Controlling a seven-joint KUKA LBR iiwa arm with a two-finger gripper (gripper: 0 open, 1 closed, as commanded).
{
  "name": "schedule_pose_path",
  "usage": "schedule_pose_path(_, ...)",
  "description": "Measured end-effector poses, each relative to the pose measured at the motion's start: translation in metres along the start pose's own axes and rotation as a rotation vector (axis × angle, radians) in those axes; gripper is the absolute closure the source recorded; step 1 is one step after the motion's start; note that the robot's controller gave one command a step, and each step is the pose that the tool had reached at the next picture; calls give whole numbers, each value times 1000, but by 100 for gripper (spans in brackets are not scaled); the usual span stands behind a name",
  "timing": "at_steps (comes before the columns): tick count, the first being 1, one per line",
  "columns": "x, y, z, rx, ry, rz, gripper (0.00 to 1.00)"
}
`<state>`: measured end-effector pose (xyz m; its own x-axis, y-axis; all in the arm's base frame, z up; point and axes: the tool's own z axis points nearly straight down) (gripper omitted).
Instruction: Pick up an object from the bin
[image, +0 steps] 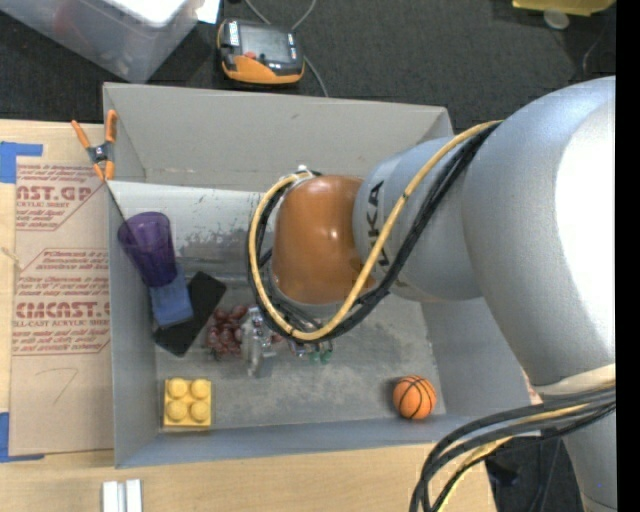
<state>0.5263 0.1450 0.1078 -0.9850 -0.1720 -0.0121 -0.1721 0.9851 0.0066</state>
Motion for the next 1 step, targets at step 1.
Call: schedule_pose_path(1,-3,2,2,0,-1,14,100)
